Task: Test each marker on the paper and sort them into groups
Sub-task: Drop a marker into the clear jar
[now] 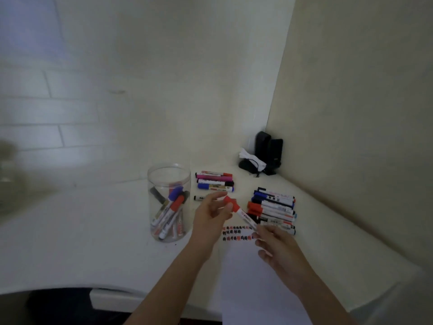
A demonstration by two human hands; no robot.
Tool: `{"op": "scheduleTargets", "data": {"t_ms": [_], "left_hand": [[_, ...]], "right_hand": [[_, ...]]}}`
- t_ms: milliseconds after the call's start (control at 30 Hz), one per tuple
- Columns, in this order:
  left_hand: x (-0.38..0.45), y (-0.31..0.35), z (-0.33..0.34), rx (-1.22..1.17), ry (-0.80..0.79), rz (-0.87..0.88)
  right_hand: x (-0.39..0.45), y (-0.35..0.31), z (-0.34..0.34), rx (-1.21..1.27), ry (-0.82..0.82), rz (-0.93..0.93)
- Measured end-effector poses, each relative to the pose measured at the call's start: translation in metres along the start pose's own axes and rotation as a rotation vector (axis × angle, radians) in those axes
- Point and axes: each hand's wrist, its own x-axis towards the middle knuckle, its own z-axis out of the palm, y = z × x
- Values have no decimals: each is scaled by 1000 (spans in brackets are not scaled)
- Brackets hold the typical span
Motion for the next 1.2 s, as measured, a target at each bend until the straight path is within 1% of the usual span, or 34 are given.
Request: {"op": "scheduleTargets", "data": {"t_ms": [67,133,233,333,433,500,533,600,700,867,900,933,967,1000,1033,1067,1100,1133,1200], "left_hand": [[2,16,5,11,29,103],[3,35,5,90,2,202],[4,65,-2,129,-3,283],[9,99,-18,161,104,415],[18,132,-44,192,268,535],[25,150,-65,256,398,580],[28,156,-74,308,435,585],[36,158,-88,460,450,553],[43,141,-97,742,371,423],[51,117,-102,1262,143,220],[52,117,-99,1340,137,233],[53,118,-92,1375,160,321],[53,116,-81,1355,176,468],[50,114,-66,1283,164,616],[45,109,-49,1194,117,702],[39,99,-33,1110,38,708],[35,83,-21,1054,-48,655],[31,62,-12,1027,-122,562],[30,14,-9,998,-193,353]], "right_hand": [[-8,-4,13,-56,-44,-37],[-13,-11,30,-109,-68,-94],[-13,-27,60,-218,-113,-212],[-6,-44,93,-249,-78,-332],[2,-55,113,-274,-41,-443],[7,-53,113,-287,-10,-450],[9,-49,111,-308,9,-442],[12,-39,105,-337,31,-409],[16,-24,96,-354,46,-364],[22,-15,76,-378,81,-317],[24,-14,71,-384,87,-316],[27,-14,66,-391,95,-315],[31,-13,61,-400,101,-313],[37,-12,56,-408,108,-310],[42,-11,51,-412,113,-311],[47,-10,46,-413,117,-313],[52,-9,42,-417,123,-315],[57,-8,37,-427,133,-320],[68,-6,27,-506,153,-348]]}}
